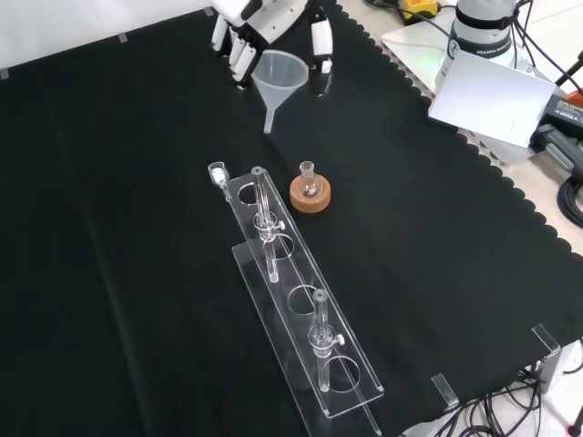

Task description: Place the funnel on the round-bottom flask.

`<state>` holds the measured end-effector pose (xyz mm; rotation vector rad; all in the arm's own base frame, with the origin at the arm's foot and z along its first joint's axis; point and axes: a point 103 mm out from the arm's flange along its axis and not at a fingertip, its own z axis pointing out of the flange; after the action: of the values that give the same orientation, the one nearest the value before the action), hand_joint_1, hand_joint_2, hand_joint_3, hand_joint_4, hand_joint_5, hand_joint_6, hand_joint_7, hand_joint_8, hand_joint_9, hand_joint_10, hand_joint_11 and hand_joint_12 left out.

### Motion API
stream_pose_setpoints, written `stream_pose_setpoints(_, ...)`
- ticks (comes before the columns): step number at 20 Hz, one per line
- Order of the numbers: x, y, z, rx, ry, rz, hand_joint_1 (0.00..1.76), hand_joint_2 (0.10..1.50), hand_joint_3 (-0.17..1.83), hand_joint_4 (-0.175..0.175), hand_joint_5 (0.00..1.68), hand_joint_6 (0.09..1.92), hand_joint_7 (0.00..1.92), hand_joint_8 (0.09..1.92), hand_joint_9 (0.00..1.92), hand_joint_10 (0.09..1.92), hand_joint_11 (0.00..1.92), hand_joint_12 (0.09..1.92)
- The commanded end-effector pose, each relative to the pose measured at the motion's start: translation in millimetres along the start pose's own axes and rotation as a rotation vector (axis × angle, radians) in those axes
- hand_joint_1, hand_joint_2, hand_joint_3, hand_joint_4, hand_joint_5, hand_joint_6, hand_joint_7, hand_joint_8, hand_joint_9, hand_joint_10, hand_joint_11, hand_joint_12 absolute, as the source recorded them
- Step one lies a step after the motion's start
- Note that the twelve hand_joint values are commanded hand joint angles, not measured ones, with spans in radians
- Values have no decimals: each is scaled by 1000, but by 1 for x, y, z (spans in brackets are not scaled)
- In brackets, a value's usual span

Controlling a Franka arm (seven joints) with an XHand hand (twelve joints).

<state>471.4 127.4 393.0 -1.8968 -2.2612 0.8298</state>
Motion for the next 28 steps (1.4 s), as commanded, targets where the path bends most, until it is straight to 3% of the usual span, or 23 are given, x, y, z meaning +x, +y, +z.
stream_pose_setpoints(1,3,-26,17,48,10,56,717,683,522,-66,685,930,935,893,1273,666,711,1205)
stream_pose_setpoints(5,3,-35,27,60,-2,70,716,682,525,-66,685,931,936,893,1275,664,714,1203)
stream_pose_setpoints(6,0,-39,30,105,-52,84,716,682,525,-66,686,932,936,894,1276,664,714,1202)
stream_pose_setpoints(7,2,-40,32,118,-57,79,716,682,526,-66,686,932,936,894,1276,664,715,1202)
stream_pose_setpoints(12,12,-37,57,130,-30,86,718,680,531,-70,687,935,937,894,1282,658,736,1187)
stream_pose_setpoints(17,5,-26,87,145,37,69,719,680,534,-71,688,936,939,895,1285,654,746,1179)
stream_pose_setpoints(28,9,-2,121,179,30,51,719,681,537,-73,692,939,944,896,1293,649,762,1169)
